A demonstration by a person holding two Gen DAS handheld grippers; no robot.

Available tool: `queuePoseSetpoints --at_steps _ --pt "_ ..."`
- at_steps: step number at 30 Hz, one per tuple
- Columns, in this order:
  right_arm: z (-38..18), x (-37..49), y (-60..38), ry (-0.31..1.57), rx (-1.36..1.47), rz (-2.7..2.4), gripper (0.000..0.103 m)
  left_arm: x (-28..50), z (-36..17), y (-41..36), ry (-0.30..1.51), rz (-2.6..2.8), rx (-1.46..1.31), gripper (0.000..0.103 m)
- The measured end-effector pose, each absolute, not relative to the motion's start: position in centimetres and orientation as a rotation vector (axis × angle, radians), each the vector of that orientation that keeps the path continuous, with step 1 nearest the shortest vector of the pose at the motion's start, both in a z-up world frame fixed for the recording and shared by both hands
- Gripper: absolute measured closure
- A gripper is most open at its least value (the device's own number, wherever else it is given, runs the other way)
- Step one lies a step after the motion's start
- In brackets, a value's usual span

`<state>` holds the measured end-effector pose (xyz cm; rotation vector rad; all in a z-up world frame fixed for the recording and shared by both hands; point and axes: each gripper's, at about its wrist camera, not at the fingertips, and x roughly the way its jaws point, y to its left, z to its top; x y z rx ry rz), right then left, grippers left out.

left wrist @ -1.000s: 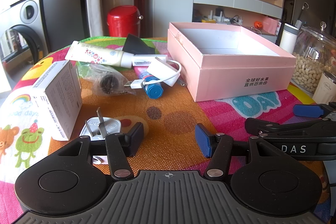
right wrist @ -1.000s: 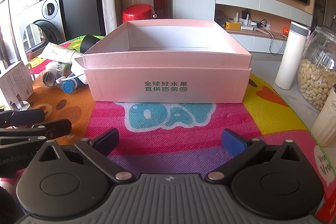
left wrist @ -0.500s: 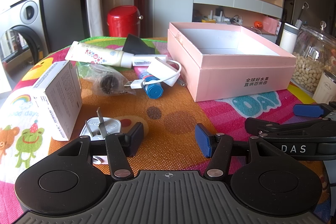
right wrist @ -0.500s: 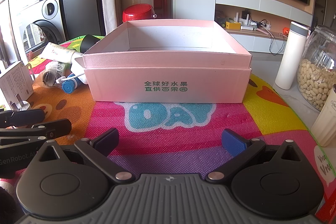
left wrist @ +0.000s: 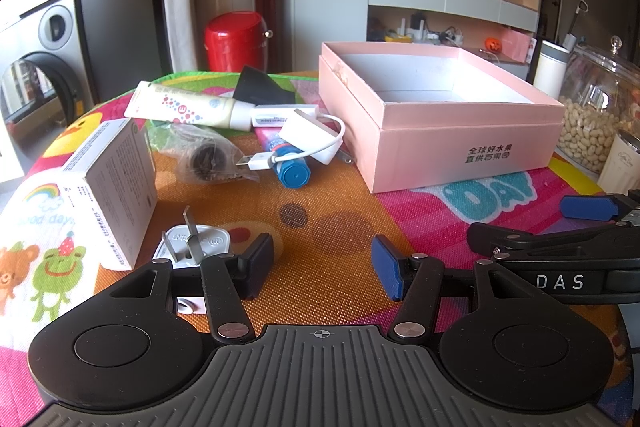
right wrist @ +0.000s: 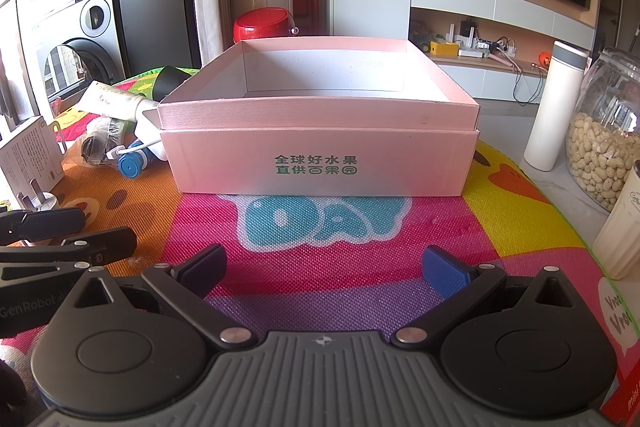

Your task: Organize rigid objects

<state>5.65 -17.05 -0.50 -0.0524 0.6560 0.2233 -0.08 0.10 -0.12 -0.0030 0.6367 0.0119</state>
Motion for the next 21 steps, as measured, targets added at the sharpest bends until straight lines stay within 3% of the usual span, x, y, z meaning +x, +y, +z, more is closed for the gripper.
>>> queuePoseSetpoints --at_steps 17,21 --pt "-0.5 5.6 -17.1 0.656 -0.052 0.223 0.000 0.1 -0.1 0.2 0.634 0.014 0.004 0.043" --pt "-0.5 5.5 -17.1 0.656 -0.051 0.224 0.000 -1.1 0.7 0.9 0.623 -0.061 -0.107 0.047"
